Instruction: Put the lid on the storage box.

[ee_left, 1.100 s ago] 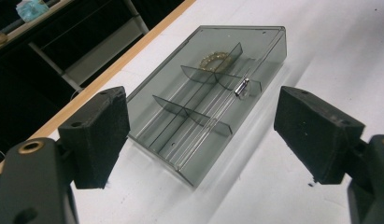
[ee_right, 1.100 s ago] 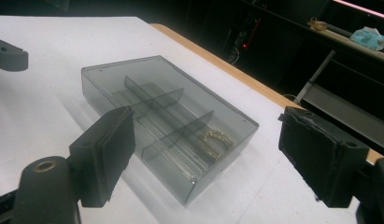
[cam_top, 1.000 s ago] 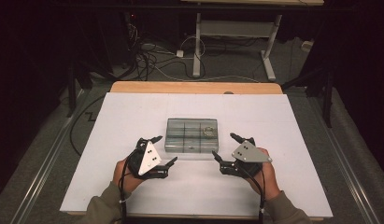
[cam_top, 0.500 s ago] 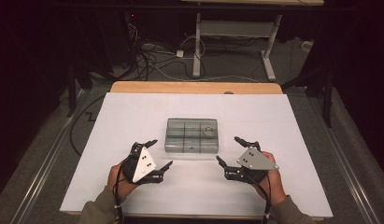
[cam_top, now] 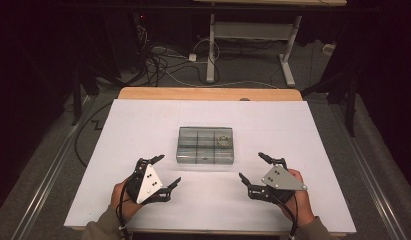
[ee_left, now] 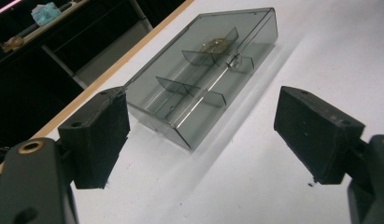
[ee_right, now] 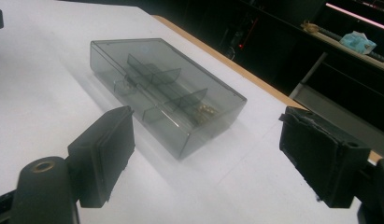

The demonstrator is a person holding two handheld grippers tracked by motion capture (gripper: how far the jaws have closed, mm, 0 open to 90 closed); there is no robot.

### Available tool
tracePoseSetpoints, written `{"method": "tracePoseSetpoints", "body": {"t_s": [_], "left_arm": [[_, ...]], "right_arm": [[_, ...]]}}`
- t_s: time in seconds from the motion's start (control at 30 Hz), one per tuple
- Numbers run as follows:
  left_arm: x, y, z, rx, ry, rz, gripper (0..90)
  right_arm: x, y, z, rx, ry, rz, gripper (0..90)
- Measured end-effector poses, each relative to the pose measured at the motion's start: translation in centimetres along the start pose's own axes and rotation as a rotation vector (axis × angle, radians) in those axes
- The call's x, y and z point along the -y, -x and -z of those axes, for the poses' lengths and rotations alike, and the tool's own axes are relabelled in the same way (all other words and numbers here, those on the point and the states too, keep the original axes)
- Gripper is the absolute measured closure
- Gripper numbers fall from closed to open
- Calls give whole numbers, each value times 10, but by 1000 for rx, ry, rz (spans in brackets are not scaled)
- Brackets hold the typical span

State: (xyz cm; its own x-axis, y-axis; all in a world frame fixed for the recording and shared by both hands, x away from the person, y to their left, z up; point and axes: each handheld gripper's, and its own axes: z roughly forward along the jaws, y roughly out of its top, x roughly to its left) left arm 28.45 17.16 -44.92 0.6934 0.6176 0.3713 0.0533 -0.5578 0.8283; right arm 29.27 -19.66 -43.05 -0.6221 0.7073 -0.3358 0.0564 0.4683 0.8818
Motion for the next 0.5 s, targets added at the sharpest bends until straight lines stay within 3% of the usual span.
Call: {"method": "tracePoseSetpoints", "body": {"t_s": [0.1,0.5], "left_arm": [[5,4,0,7,23,52,170],[22,1,9,-9,0,37,170]], "right_arm": [[4,1,3,4,-7,1,182],[17,5,17,32,-9,-2,183]]}}
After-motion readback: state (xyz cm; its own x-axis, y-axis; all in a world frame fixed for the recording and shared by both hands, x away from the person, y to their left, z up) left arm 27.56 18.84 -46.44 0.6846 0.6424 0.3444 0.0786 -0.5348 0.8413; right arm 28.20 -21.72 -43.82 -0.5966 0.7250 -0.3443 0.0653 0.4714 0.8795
